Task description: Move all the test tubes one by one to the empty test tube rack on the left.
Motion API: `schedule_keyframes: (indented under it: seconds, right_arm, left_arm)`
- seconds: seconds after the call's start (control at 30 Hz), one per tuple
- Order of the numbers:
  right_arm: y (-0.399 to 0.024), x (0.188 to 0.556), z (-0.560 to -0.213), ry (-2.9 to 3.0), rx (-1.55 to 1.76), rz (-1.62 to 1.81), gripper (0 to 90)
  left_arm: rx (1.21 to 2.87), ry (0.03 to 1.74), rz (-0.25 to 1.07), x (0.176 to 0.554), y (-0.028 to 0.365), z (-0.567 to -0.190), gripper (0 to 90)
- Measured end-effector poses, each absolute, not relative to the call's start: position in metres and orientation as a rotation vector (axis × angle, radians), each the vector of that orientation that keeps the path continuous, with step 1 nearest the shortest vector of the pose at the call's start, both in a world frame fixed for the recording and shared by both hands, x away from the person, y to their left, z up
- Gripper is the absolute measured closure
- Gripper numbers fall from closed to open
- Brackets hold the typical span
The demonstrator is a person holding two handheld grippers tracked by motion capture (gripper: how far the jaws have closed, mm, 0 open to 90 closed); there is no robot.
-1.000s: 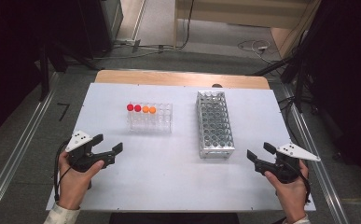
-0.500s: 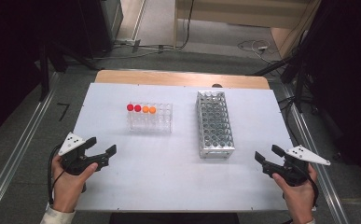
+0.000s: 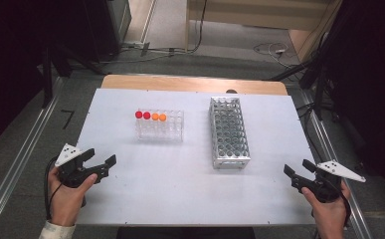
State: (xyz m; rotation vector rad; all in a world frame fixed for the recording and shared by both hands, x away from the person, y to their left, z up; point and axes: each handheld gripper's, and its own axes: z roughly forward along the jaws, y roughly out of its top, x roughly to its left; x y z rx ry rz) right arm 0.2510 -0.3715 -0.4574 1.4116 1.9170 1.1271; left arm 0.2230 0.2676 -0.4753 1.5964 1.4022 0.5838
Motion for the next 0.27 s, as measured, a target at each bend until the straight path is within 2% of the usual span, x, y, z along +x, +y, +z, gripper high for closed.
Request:
schedule_keyframes:
  seconds: [0.2, 0.27]
  right_arm:
    - [-0.3785, 0.2513, -0.4627, 1.906, 1.444, 1.097, 22.4]
    - [-0.3789, 0.2537, -0.4668, 1.91, 1.447, 1.087, 18.6]
  left_arm:
    - [1.606, 1.405, 0.582, 0.2238, 0.2673, -0.4781, 16.6]
    - [1.609, 1.413, 0.581, 0.2251, 0.2671, -0.4809, 16.6]
